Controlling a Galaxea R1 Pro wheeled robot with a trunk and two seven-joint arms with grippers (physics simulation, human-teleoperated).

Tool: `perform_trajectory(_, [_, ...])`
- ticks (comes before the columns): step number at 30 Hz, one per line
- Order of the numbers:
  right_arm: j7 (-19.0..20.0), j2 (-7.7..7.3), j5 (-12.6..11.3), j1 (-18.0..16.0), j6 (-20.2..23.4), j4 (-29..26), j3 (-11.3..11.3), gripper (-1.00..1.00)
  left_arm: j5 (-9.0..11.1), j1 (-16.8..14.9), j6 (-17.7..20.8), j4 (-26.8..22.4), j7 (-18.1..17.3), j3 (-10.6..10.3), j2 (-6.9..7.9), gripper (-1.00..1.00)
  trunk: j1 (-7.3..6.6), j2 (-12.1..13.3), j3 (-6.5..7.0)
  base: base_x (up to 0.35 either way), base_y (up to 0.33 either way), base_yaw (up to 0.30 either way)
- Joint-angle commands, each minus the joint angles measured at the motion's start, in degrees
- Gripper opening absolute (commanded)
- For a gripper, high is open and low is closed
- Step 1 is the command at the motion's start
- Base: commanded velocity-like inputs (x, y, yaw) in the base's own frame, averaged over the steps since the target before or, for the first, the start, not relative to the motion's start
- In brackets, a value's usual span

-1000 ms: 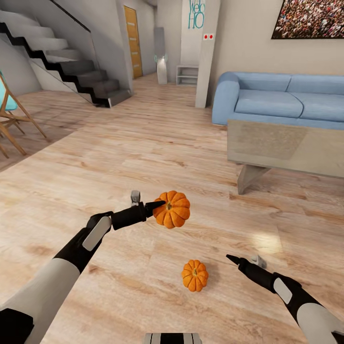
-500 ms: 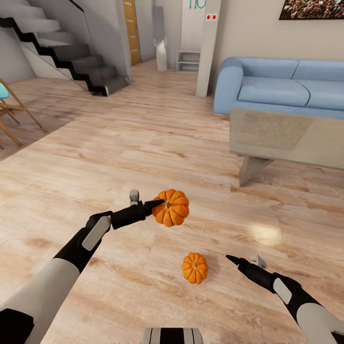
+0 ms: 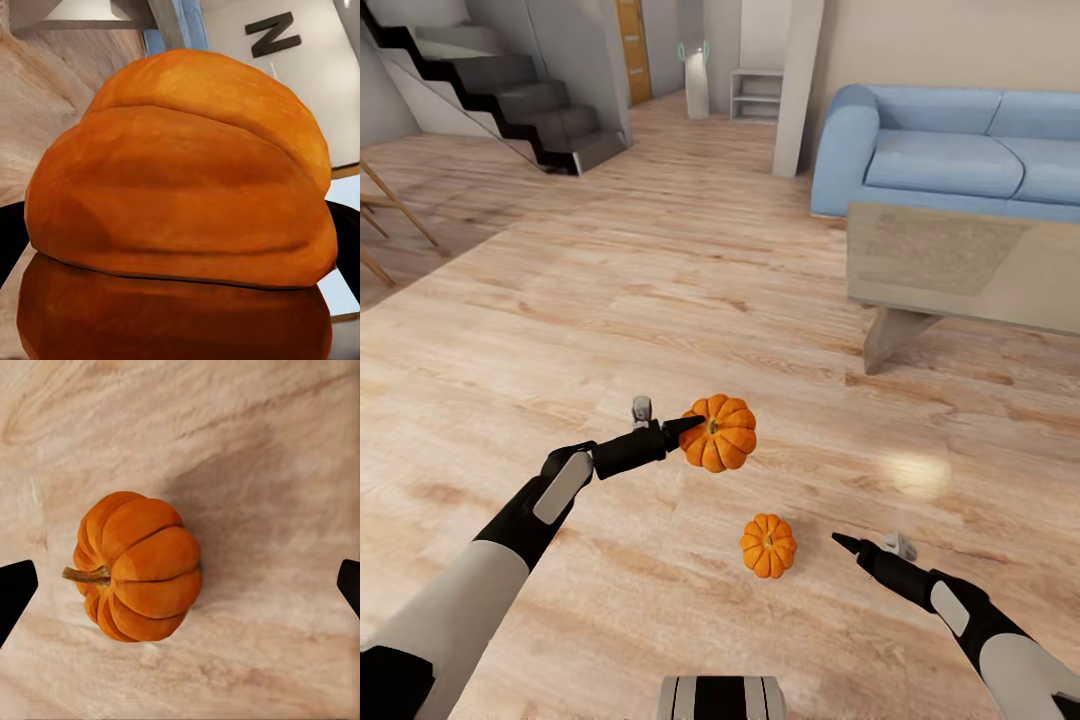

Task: Place each of the two pumpkins and all three candles from the living room inside a cabinet in the living room (use any cabinet), then make sure every cabinet is closed, and position the cauldron so it is next to a table in the living room.

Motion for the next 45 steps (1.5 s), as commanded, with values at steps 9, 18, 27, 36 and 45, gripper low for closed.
perform_trajectory(9, [-0.1,0.07,-0.1,0.0,0.2,-0.3,3.1,1.0,0.0,0.0,0.1,0.2,0.2,-0.2,-2.24,-1.0,0.23,-0.1,-2.0,0.0,0.0,0.0])
perform_trajectory(18, [0.1,0.09,-0.1,0.0,-0.1,-0.3,3.2,1.0,-0.1,0.0,0.0,0.3,0.3,-0.2,-2.29,-1.0,0.46,-0.2,-3.99,0.0,0.0,0.0])
perform_trajectory(27, [0.1,0.09,0.0,0.0,-0.4,-1.3,3.2,1.0,-0.1,0.0,0.0,0.3,0.2,-0.2,-2.2,-1.0,0.69,-0.4,-5.99,0.0,0.0,0.0])
perform_trajectory(36, [13.8,-0.33,0.1,0.0,-2.1,-1.4,8.2,1.0,-0.1,0.0,0.0,0.3,0.2,-0.2,-2.25,-1.0,0.92,-0.5,-7.98,0.0,0.0,0.0])
perform_trajectory(45, [17.9,-0.44,0.1,0.0,-3.2,-1.2,9.5,1.0,-0.1,0.0,0.0,0.3,0.2,-0.2,-2.28,-1.0,1.16,-0.6,-9.98,0.0,0.0,0.0])
